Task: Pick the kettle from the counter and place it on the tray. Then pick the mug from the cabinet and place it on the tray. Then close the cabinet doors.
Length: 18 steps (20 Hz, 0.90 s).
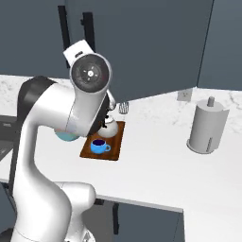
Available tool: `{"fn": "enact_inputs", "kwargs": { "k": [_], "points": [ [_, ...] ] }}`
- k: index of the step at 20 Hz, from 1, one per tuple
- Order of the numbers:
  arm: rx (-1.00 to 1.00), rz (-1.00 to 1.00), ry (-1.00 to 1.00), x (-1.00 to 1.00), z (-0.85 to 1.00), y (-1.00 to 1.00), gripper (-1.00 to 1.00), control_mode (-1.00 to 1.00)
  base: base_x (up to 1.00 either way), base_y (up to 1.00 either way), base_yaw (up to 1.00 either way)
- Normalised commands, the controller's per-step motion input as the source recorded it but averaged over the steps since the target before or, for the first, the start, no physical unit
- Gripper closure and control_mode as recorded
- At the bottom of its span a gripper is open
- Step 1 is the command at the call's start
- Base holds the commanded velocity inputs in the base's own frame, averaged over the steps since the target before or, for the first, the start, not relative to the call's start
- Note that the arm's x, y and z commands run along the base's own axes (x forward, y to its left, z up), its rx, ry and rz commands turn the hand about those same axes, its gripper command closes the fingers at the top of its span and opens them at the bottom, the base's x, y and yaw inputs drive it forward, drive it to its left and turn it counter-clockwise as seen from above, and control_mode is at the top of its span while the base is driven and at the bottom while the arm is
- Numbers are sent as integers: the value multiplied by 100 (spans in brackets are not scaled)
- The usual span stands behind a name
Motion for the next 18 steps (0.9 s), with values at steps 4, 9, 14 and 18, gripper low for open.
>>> {"fn": "enact_inputs", "kwargs": {
  "k": [4,9,14,18],
  "points": [
    [-11,0,25,100,-21,26,-100,-100,0,0,0],
    [-10,0,21,97,-27,10,-100,-100,0,0,0],
    [-17,1,6,84,-39,0,-100,-100,0,0,0],
    [-23,0,5,75,-41,0,-100,-100,0,0,0]
  ]
}}
